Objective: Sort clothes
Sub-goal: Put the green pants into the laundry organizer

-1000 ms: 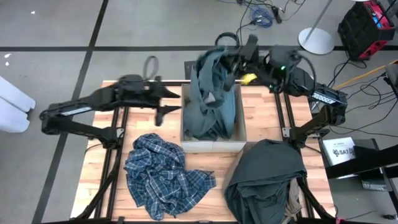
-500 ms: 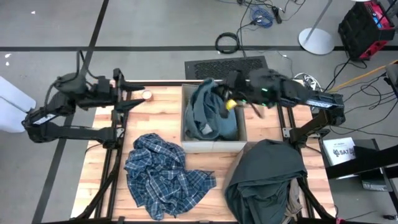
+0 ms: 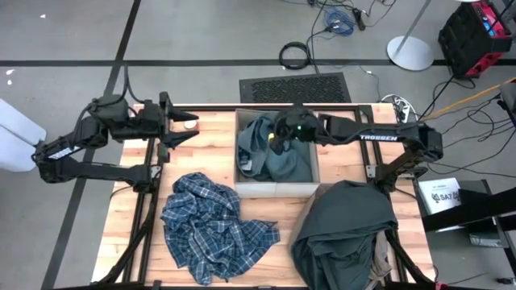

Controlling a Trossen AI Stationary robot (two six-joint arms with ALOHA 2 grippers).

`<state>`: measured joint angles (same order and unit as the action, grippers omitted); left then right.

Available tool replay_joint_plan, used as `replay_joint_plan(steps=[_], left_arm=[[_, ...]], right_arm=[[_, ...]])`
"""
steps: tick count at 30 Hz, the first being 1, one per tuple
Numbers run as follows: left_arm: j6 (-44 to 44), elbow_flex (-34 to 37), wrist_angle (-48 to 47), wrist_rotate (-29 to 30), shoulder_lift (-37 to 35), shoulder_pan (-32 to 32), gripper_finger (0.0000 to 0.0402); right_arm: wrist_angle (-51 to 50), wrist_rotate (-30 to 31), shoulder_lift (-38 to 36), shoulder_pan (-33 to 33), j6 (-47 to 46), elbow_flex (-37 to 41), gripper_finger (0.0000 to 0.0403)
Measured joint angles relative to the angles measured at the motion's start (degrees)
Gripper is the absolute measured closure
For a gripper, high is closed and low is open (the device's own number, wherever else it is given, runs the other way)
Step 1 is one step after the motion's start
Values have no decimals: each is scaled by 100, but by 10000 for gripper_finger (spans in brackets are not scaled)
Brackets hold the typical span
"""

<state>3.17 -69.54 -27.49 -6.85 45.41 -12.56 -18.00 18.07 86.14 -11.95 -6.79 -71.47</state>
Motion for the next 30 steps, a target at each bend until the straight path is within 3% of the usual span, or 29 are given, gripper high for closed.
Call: replay_joint_plan(steps=[7,18,21,26,30], left_arm=[[58,0,-5,0,53,0,185],[56,0,7,68,224,0,185],[30,0,18,68,305,0,185],[29,0,237,67,412,0,185],[31,0,360,66,443,-1,185]], right_arm=[[-478,-15,0,86,-46,756,402],[-2300,73,-39,274,188,820,402],[-2691,295,-39,255,375,821,402],[-2808,1235,-36,252,1247,825,383],[-2777,1271,-30,255,1819,743,356]])
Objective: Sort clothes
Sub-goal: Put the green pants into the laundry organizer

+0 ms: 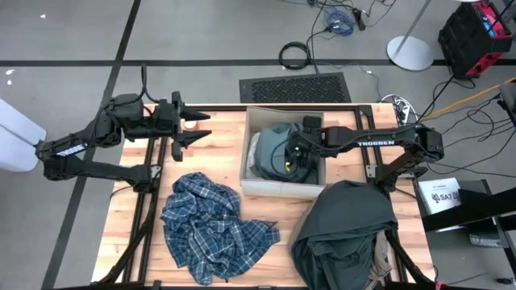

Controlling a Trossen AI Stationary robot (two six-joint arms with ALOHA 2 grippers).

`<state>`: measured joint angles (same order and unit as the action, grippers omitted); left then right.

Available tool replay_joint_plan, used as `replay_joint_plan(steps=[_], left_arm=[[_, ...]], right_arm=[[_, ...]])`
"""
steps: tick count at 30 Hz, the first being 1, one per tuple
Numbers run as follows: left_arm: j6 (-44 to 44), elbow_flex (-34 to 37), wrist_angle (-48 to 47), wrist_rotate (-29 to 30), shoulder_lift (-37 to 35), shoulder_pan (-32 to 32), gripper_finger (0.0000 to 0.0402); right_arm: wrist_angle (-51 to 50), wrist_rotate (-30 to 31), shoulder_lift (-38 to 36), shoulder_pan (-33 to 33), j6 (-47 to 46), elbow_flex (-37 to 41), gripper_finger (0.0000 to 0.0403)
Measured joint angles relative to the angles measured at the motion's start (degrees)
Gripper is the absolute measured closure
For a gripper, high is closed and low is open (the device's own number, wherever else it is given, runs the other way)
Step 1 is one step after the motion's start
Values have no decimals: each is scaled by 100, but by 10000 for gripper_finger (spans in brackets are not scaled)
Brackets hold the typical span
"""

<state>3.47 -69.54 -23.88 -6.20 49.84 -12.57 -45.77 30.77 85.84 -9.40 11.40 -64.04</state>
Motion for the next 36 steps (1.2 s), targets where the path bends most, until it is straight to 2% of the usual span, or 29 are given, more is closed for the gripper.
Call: replay_joint_plan(steps=[5,13,20,24,26,28,29,33,36], left_arm=[[42,0,1,1,-4,-1,185],[178,0,-29,0,-4,0,185],[176,0,-253,0,-15,1,185],[174,0,-257,0,-15,-1,185],[174,0,-225,0,-15,0,185],[174,0,-200,0,-15,1,185],[172,0,-192,0,-15,0,185],[132,0,-193,-3,-15,1,185],[125,0,-229,-140,-15,1,185]], right_arm=[[-761,-136,6,101,190,-642,322],[-2286,-468,2,421,-213,-2433,279],[-3524,-1522,-2,536,-1087,-3743,272],[-4180,-1456,-2,517,-1373,-4023,273],[-4150,-1089,10,499,-1379,-4040,273],[-3683,-903,11,463,-1518,-4041,273],[-3304,-1015,11,446,-1554,-4045,273],[-1905,-2465,27,446,-1163,-3725,276],[-1451,-2434,111,276,-921,-3106,289]])
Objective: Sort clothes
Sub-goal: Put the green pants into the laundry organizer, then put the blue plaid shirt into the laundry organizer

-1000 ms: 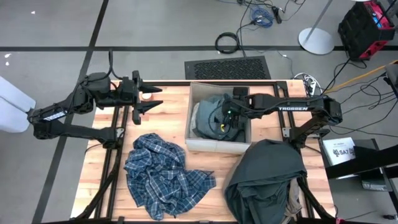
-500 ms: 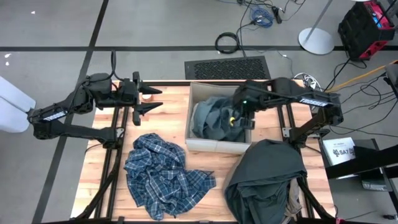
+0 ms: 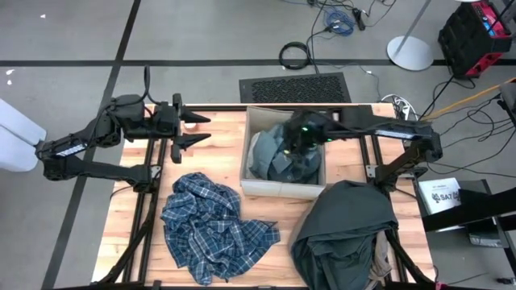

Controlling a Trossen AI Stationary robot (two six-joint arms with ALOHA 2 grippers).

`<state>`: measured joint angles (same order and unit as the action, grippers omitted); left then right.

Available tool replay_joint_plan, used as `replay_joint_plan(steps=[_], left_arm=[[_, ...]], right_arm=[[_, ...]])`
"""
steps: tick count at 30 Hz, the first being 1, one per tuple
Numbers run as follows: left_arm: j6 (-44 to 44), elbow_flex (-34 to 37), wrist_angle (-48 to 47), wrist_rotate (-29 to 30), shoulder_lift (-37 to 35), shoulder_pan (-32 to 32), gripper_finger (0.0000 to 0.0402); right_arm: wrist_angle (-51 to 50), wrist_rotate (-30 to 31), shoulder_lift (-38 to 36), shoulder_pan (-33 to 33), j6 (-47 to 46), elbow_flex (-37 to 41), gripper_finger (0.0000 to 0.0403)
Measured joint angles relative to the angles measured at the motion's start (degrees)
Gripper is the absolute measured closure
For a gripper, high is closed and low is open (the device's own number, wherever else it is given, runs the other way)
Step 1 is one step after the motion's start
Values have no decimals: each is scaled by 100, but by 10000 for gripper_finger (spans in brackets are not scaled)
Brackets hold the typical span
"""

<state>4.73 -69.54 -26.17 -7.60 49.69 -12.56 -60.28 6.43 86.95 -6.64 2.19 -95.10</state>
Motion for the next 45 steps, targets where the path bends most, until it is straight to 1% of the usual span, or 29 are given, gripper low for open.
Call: replay_joint_plan(steps=[2,3,6,7,10,12,15,18,21,23,24,25,26,29,30,31,33,36,38,40,42,43,45], left_arm=[[-2,0,-23,-135,0,0,185],[-1,0,-41,-225,0,0,185],[5,0,-43,-321,0,0,185],[5,0,-47,-325,0,0,185],[6,0,-60,-320,0,0,185],[7,0,-57,-313,0,0,185],[29,0,-48,-252,21,0,185],[31,0,-37,-205,57,0,185],[41,0,25,-174,79,0,185],[62,0,36,-119,87,0,185],[64,0,35,-112,94,-6,185],[66,0,35,-95,98,-7,185],[66,0,33,-94,101,-7,185],[64,0,8,-96,98,-7,185],[65,0,-5,-95,98,-9,185],[64,0,-12,-96,98,-9,185],[64,0,-11,-130,98,-9,185],[54,0,-2,-163,98,-9,185],[30,0,-2,-164,98,-11,185],[13,0,-2,-181,96,-9,185],[-89,0,-4,-310,94,-7,185],[-157,0,-7,-400,94,-7,185],[-333,0,-31,-786,92,-6,185]], right_arm=[[513,47,7,-192,-27,624,304],[880,-97,7,-268,-70,958,311],[1899,-935,28,-391,-187,1931,329],[2136,-1016,68,-408,-194,2189,334],[2651,-883,194,-517,-130,2829,343],[2766,-618,293,-598,-91,3042,347],[2531,-95,443,-670,101,3148,348],[2329,334,512,-695,510,3151,348],[1899,716,517,-602,1083,2918,348],[1444,1059,519,-477,1282,2627,348],[1277,1122,519,-412,1318,2462,348],[1130,1059,519,-333,1338,2292,348],[969,841,519,-258,1347,2101,348],[546,-147,518,-20,1328,1474,348],[401,-304,517,61,1274,1274,348],[195,-302,517,149,1196,1079,348],[-317,-38,517,300,1048,668,348],[-891,639,510,447,828,67,348],[-1018,1127,508,499,666,-220,348],[-1031,1407,508,520,529,-409,348],[-1030,1359,510,520,242,-577,348],[-990,1198,510,520,62,-659,348],[-933,622,510,545,-246,-834,348]])
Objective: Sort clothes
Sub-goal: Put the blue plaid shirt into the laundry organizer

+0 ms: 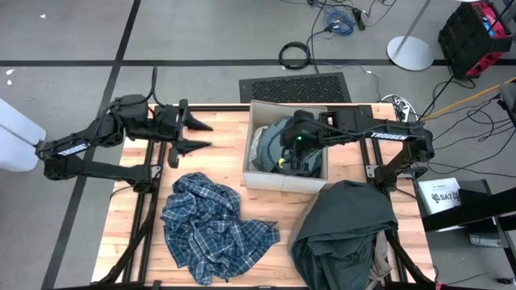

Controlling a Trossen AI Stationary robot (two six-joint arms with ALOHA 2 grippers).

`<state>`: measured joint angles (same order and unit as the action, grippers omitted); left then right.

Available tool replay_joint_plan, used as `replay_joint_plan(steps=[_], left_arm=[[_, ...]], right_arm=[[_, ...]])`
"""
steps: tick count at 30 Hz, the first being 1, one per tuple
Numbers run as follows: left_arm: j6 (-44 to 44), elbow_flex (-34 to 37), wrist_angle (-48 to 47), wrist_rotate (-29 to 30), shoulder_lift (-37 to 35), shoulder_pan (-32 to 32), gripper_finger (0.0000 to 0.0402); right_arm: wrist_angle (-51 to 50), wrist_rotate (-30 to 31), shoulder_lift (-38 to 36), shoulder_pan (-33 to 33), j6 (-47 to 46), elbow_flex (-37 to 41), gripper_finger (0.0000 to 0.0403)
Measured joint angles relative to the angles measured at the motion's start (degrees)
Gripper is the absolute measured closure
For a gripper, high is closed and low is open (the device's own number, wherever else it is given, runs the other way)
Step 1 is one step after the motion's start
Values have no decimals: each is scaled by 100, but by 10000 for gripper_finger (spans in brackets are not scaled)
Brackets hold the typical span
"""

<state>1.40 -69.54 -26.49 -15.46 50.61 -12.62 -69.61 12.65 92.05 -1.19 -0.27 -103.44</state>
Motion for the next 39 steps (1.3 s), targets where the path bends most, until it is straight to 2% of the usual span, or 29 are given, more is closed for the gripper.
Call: replay_joint_plan(steps=[3,5,8,12,17,21,26,33,39], left_arm=[[-321,0,-158,-886,-2,9,185],[-546,0,-423,-1436,-2,49,185],[-821,-2,-1057,-1957,0,201,185],[-907,206,-1549,-2015,-26,579,185],[-1633,840,-1450,-1691,-46,1254,185],[-2360,1400,-1242,-1380,-33,1977,185],[-2954,1968,-287,-1073,1,3003,185],[-3061,2063,155,261,568,4166,185],[-3316,2063,832,750,1728,4731,185]], right_arm=[[156,-1091,-1,231,-340,-224,348],[327,-1434,-2,503,-379,-276,348],[437,-1267,0,999,-393,-278,348],[927,-603,-7,1668,-742,-62,348],[2040,94,-2,2488,-1008,665,348],[3368,243,6,2943,-1112,1496,348],[4943,242,4,3199,-1139,2424,348],[4925,246,4,3232,-1671,2793,348],[4974,242,4,3269,-1867,2793,348]])
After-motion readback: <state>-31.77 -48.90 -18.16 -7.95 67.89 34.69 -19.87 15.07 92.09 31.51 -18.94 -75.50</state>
